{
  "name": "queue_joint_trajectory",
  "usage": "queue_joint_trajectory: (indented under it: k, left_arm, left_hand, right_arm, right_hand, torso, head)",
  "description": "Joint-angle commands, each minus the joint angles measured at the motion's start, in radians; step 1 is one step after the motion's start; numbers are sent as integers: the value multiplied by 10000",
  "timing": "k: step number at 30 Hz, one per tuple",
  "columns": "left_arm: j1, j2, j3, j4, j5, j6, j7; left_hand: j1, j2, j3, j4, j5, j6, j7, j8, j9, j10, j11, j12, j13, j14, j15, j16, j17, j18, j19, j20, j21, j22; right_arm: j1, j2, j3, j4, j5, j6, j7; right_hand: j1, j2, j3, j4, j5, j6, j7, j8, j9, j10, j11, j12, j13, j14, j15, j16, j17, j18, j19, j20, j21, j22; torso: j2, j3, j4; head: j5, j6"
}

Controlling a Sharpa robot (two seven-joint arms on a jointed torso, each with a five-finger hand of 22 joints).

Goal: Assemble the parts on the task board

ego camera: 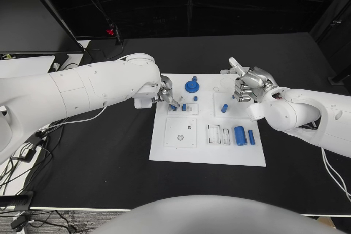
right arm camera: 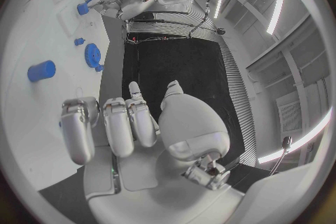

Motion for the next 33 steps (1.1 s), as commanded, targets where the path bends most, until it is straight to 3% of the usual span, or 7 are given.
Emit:
queue_joint_trajectory:
  k: [1,4,33]
  left_arm:
    - [-136,10,-78,25,-11,398,-184]
    - [-138,3,-78,34,-11,411,-183]
    - [-141,-58,-78,120,-10,566,-154]
  left_hand:
    - [272,14,-10,-66,34,-309,-275,10,-15,1077,-37,-44,2629,1048,57,8,2635,-128,989,44,-3,2616]
    - [566,37,61,-110,202,-331,-283,52,-21,1077,-47,-44,2629,1048,44,8,2635,-128,990,34,-3,2616]
    - [869,45,91,-51,642,-330,-294,217,18,1077,-59,-44,2629,1048,34,8,2635,-134,1011,22,11,2624]
  right_arm:
    - [13,-5,5,24,-19,105,37]
    - [13,-8,5,22,-19,108,36]
    - [11,44,5,-28,-19,131,14]
  right_hand:
    - [57,56,-43,2,44,-81,521,31,-10,1040,82,25,2625,1058,46,24,2633,-71,1021,72,32,2633]
    - [57,56,-43,2,44,-81,521,31,-10,1040,82,25,2625,1058,46,24,2633,-71,1021,72,32,2633]
    - [57,56,-43,2,44,-81,521,31,-10,1040,82,25,2625,1058,46,24,2633,-71,1021,72,32,2633]
  torso:
    - [-2,2,7]
    - [-2,-3,3]
    - [0,0,-1]
  head:
    - [-5,-2]
    - [-8,-6]
    - [58,-33]
